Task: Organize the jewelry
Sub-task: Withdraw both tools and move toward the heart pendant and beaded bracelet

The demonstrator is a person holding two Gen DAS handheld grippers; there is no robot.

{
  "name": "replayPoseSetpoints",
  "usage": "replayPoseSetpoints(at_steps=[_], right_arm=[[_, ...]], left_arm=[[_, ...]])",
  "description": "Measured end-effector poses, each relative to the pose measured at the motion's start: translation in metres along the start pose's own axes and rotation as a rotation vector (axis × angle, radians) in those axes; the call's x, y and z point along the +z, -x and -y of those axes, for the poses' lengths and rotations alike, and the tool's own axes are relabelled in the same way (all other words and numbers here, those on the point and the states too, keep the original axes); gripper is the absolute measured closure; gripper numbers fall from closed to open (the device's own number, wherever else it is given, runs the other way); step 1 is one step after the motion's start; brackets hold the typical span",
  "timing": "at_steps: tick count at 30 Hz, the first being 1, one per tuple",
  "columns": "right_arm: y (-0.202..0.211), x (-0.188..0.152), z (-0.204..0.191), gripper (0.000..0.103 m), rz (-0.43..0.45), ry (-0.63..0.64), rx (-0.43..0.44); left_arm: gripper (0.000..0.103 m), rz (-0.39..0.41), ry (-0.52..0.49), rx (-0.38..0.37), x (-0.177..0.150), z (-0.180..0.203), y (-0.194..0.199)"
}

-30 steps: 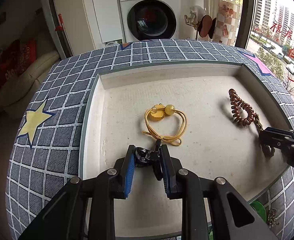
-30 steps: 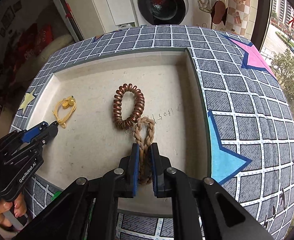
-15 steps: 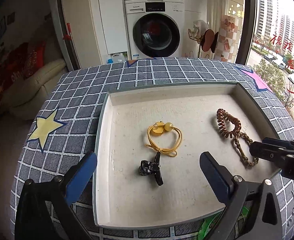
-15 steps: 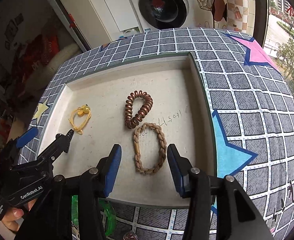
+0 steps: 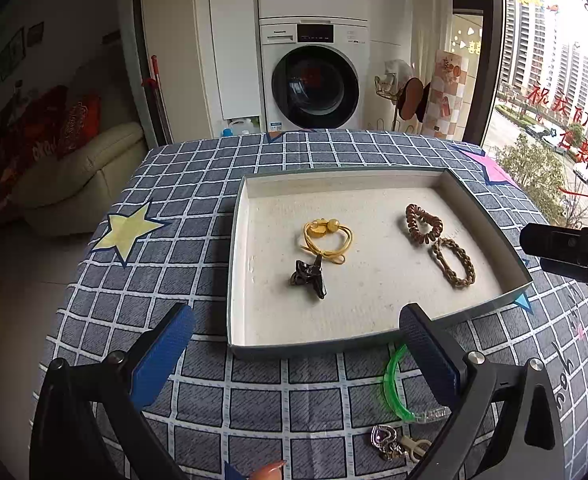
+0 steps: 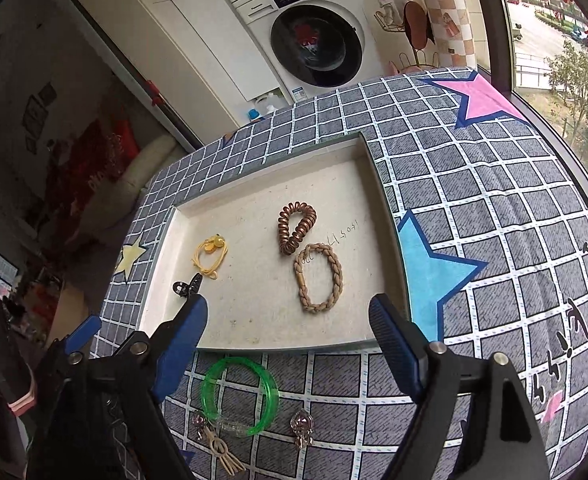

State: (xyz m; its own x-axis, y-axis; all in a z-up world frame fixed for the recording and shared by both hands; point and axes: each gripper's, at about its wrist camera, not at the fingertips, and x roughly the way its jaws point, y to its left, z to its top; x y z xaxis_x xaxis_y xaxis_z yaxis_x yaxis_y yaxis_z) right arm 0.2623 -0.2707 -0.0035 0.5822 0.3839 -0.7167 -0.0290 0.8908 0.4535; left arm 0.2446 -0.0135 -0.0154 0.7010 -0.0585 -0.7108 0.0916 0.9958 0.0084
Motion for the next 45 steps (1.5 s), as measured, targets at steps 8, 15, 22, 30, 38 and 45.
replayPoseSetpoints(at_steps=[8,15,22,30,38,45], right_arm=[[0.027,-0.026,-0.007,0.0,0.04,0.019,0.018],[0.042,-0.054,-0.008,0.0,0.055,0.039,-0.001],[0.054,-0.077,-0.002,0.0,0.023,0.016,0.002],[0.059,-0.109,0.003,0.0,-0.059,0.05,-0.055],[0.061,-0.144,0.004,0.0,-0.105,0.089,-0.13],[0.065,-0.169,-0.001,0.0,-0.128,0.161,-0.193]], left_arm=[[0.0,-0.029,0.018,0.024,-0.04,-0.007,0.023],[0.0,-0.037,0.011,0.047,-0.068,-0.01,0.04],[0.0,-0.059,0.018,0.049,-0.087,-0.014,0.047],[0.0,-0.093,0.038,0.02,-0.102,-0.018,0.05],[0.0,-0.113,0.007,-0.048,-0.102,-0.004,0.047],[0.0,-0.142,-0.061,-0.041,-0.1,0.011,0.029]])
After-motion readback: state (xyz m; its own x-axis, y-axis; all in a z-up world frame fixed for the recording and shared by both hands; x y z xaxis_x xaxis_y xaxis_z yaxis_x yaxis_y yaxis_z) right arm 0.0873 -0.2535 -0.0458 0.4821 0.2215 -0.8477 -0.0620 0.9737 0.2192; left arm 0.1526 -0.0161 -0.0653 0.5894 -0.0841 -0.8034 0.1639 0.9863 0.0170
